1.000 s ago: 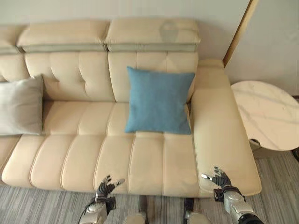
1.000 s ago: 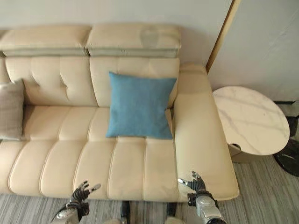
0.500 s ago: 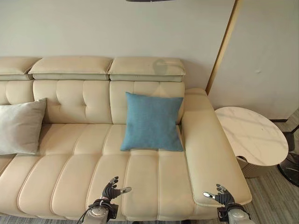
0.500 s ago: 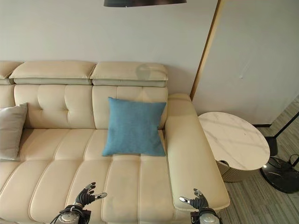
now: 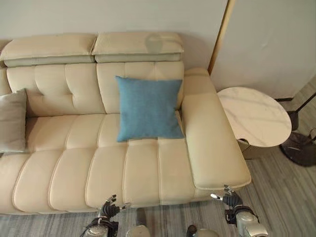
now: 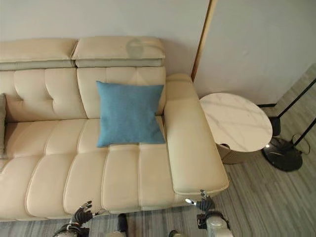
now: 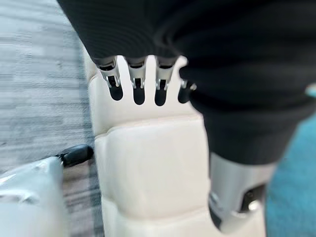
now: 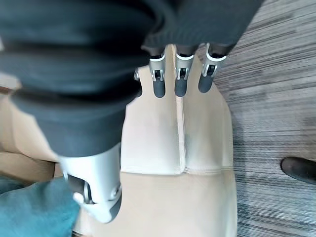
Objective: Pick up all the scattered cushions and arrange them neatly on the sofa.
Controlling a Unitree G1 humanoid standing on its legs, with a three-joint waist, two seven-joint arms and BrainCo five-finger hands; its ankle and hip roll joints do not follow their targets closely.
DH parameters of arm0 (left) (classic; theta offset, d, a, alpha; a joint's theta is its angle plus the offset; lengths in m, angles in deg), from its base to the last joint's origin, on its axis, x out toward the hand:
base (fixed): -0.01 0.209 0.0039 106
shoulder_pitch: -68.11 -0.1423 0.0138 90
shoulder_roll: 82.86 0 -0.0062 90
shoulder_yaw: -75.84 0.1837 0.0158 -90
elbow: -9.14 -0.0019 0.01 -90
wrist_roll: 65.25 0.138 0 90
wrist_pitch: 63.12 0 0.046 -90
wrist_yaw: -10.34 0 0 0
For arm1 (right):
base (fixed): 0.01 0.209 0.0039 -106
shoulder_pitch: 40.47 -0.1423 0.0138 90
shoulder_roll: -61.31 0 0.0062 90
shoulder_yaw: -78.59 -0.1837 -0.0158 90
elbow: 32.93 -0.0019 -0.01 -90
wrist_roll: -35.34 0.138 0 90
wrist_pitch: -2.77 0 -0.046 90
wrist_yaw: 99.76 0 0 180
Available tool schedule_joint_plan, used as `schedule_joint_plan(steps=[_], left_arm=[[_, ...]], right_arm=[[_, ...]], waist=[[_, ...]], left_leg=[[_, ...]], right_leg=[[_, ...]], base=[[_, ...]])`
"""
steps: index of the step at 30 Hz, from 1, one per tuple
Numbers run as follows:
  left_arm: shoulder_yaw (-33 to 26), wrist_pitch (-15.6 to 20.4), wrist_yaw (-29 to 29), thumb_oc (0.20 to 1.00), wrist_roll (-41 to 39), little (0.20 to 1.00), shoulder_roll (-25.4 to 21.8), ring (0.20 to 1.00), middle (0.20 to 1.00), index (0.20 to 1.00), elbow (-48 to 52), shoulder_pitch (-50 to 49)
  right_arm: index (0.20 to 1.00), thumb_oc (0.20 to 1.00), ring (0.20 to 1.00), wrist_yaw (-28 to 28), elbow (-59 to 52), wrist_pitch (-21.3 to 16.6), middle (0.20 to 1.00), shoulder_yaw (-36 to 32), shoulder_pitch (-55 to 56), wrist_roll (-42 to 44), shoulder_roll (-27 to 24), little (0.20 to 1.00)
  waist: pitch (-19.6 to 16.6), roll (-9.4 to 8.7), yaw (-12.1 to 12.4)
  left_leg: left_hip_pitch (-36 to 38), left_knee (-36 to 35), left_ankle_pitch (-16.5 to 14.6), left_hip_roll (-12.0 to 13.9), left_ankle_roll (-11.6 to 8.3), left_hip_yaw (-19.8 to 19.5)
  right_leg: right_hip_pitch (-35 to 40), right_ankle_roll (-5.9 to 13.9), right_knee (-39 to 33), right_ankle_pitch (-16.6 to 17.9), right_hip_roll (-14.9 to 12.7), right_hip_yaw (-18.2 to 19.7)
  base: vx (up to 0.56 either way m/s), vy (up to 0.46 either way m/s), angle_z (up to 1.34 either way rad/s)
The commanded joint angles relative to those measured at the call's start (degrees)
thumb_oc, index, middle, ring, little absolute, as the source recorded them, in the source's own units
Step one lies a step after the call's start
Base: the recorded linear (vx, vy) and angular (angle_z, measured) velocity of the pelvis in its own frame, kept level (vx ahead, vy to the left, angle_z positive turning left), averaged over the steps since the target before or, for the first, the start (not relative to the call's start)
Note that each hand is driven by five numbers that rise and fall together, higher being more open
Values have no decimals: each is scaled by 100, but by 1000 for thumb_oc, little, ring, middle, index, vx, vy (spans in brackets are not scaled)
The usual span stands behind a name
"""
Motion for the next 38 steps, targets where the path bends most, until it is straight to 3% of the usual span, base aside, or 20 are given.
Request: schedule_joint_plan(steps=[1,4,6,10,12,13,14,16,19,38], left_arm=[[-128,147,102,1000,-478,1000,-99,1000,1000,1000,79,408],[-90,190,126,1000,-621,1000,-21,1000,1000,1000,180,460],[-76,184,87,1000,-691,1000,4,1000,1000,1000,304,437],[-35,158,-21,1000,-650,1000,-21,1000,1000,1000,523,317],[-32,183,-37,1000,-694,1000,-2,1000,1000,1000,601,279],[-33,182,-37,1000,-694,1000,-3,1000,1000,1000,601,280],[1,149,-27,1000,-669,1000,25,1000,1000,1000,669,220],[50,139,-14,1000,-561,1000,37,1000,1000,1000,660,230],[104,168,12,1000,-337,1000,-57,1000,1000,1000,730,260],[144,114,32,1000,-45,1000,-74,1000,1000,1000,532,204]], right_arm=[[1000,1000,1000,142,-443,-141,1000,133,-134,115,-76,1000],[1000,1000,1000,178,-380,-138,1000,157,-177,158,-123,1000],[1000,1000,1000,152,-371,-131,1000,202,-193,149,-139,1000],[1000,1000,1000,43,-350,-107,1000,286,-214,123,-126,1000],[1000,1000,1000,-10,-386,-129,1000,305,-239,134,-123,1000],[1000,1000,1000,-10,-386,-129,1000,305,-240,134,-123,1000],[1000,1000,1000,-19,-405,-114,1000,265,-211,164,-98,1000],[1000,1000,1000,20,-373,-135,1000,213,-224,193,-63,1000],[1000,1000,1000,4,-355,-125,1000,186,-230,240,-16,1000],[1000,1000,1000,-54,-124,-59,1000,301,-139,194,212,1000]], waist=[[152,-179,-93],[339,-84,-128],[391,-156,-157],[318,-352,-227],[240,-361,-256],[229,-365,-261],[91,-250,-339],[-34,-182,-397],[-166,-185,-427],[-333,-328,-305]], left_leg=[[-755,232,3,-370,-295,-151],[-867,317,118,-285,-458,-265],[-890,735,-239,-424,-330,-587],[-640,1617,-1123,-614,-130,-747],[-268,1648,-1416,-660,-106,-827],[-279,1632,-1398,-667,-104,-830],[95,1086,-1299,-576,-117,-794],[345,465,-1180,-578,-165,-800],[538,136,-1126,-662,-165,-823],[906,-60,-1208,-765,-59,-775]], right_leg=[[893,233,-1255,-145,1,-122],[845,170,-1277,-97,22,-268],[701,162,-1198,-14,-80,-341],[545,151,-1155,147,-307,-376],[495,147,-1150,134,-312,-399],[480,148,-1151,140,-317,-402],[434,168,-1136,116,-208,-448],[405,201,-1118,149,-168,-469],[444,249,-1156,206,-198,-489],[765,439,-1216,286,-411,-452]], base=[[-174,-111,1],[-261,-131,8],[-236,-87,18],[-115,-38,20],[-48,19,13],[15,88,7],[45,112,3],[42,124,6],[35,81,25],[16,43,0]])
